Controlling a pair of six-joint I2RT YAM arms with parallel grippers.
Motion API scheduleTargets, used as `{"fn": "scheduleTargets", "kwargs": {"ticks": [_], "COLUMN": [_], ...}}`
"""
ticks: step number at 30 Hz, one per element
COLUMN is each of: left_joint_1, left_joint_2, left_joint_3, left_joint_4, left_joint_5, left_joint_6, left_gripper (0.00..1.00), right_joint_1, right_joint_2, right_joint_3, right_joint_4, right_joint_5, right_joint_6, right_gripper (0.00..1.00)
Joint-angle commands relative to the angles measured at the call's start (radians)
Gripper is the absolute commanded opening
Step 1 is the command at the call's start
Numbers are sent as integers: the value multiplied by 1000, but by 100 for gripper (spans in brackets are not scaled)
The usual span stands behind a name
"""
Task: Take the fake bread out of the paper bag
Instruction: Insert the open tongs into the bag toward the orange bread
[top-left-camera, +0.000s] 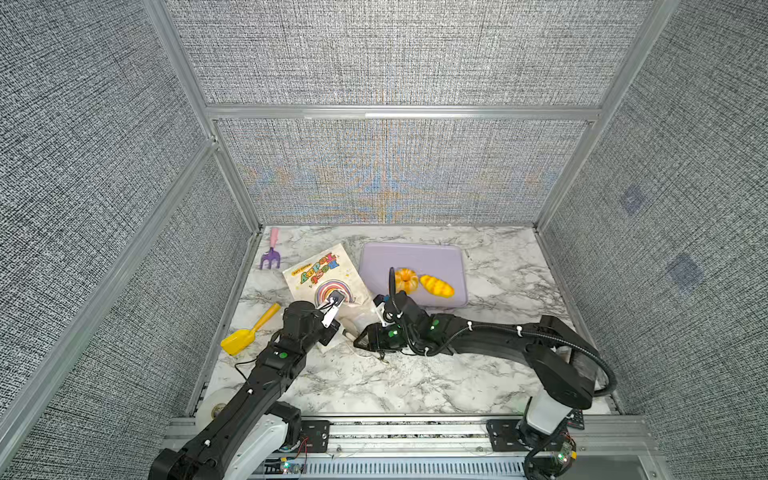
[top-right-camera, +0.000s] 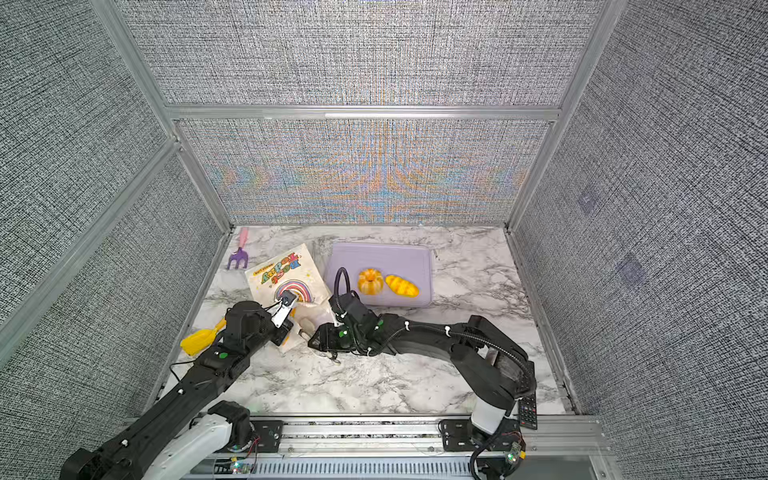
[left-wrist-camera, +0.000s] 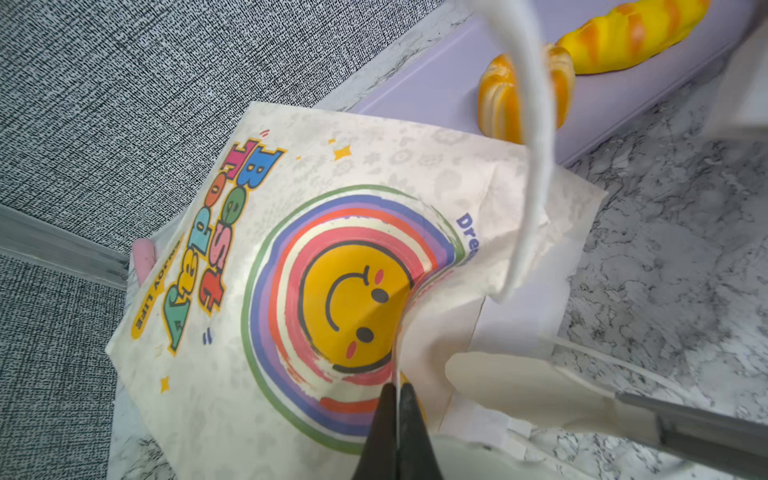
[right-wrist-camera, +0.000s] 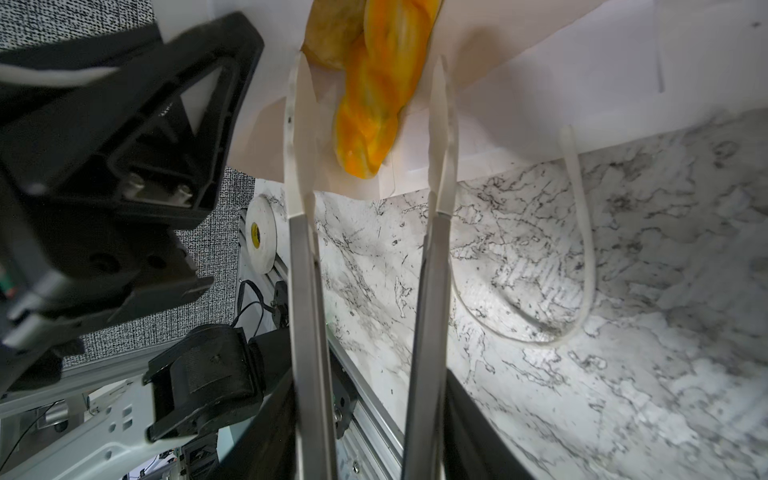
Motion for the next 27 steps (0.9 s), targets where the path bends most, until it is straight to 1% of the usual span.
{"fn": "scheduleTargets", "kwargs": {"ticks": [1,6,11,16,17,21,23,26,27], "left_joint_1": [1,0,1,1,0,1,0,0,0], "left_joint_2": [1,1,-3,-9,-9,-12,-14,-17,-19], "left_joint_3": [5,6,5,4,4,7,5,4,4], "left_joint_4": [-2,-5,-10,-11,-13,-15,-13,-16,-16], "left_joint_5": [7,12,15,17,16,16,19,18,16], "left_joint_6": [3,5,6,5,4,5,1,-5,-6], "left_gripper": [0,0,0,0,0,0,0,0,0], "right_joint_1": [0,0,1,0,1,5,8,11,10], "right_joint_2": [24,80,130,160,165,199,202,168,152], "right_joint_3": [38,114,156,183,190,233,238,223,218], "right_joint_4": [-27,-68,-70,-103,-114,-178,-204,-212,-222], "right_joint_5": [1,4,-5,10,14,11,11,14,17], "right_joint_6": [-8,-26,-20,-21,-28,-92,-115,-137,-145], "right_gripper": [50,50,49,44,42,24,12,2,1]}}
